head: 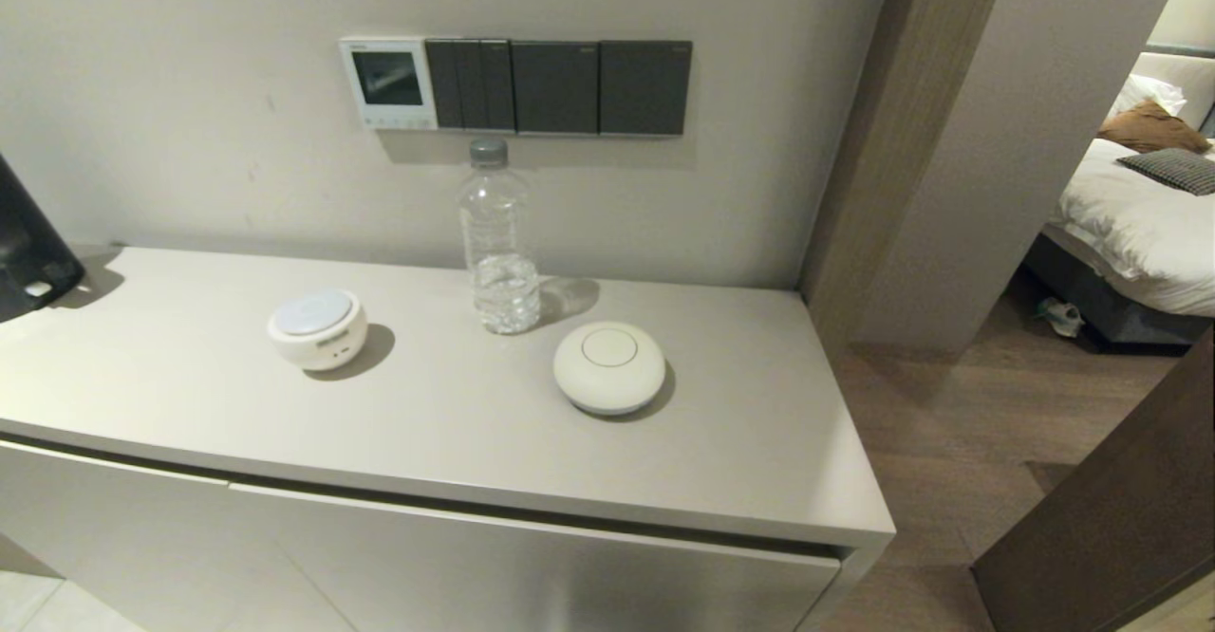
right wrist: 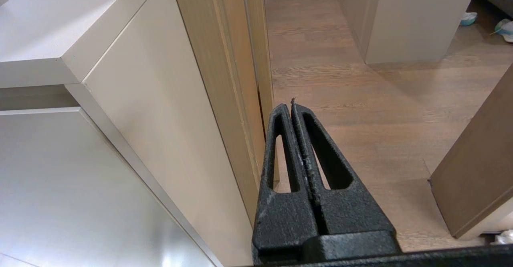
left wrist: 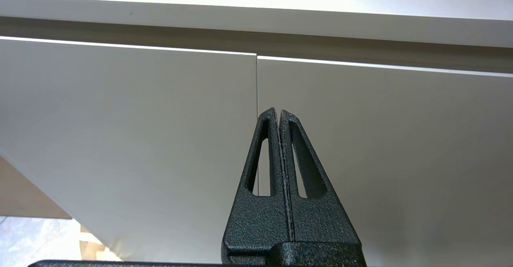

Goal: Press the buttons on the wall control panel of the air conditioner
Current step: Turn on the central air conditioner

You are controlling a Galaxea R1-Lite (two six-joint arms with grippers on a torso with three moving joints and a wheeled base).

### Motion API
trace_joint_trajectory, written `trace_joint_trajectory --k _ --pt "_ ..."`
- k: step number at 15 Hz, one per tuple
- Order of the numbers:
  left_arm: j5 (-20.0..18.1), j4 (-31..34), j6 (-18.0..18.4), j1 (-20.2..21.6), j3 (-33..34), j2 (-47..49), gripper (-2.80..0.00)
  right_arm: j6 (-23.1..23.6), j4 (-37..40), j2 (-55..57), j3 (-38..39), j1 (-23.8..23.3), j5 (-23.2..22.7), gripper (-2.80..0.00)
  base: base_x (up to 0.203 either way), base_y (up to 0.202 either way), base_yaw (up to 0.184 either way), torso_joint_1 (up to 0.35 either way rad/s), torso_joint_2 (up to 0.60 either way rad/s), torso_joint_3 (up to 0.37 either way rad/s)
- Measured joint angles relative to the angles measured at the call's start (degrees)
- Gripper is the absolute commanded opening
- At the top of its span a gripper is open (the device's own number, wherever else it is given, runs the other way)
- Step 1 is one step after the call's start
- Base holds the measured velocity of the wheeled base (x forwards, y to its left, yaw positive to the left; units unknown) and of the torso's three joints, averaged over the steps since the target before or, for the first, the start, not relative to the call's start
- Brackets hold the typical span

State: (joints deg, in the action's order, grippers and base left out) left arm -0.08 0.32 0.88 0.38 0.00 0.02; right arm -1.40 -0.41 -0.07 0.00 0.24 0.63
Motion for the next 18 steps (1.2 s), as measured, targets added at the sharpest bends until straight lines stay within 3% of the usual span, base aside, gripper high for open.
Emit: trace_joint_trajectory --k 9,14,18 --pt "0.2 -0.2 0.3 0.0 -0.5 0.0 -2.8 0.0 0.0 0.0 0.0 0.0 0.0 -2.8 0.0 0.0 0.0 0.0 0.0 0.0" --pt "0.8 3.3 0.2 0.0 -12.2 0.6 -2.8 0.0 0.0 0.0 0.0 0.0 0.0 -2.8 0.0 0.0 0.0 0.0 0.0 0.0" --pt "0.2 7.0 0.1 0.0 -25.5 8.0 -2.8 0.0 0.0 0.0 0.0 0.0 0.0 -2.8 0.0 0.0 0.0 0.0 0.0 0.0"
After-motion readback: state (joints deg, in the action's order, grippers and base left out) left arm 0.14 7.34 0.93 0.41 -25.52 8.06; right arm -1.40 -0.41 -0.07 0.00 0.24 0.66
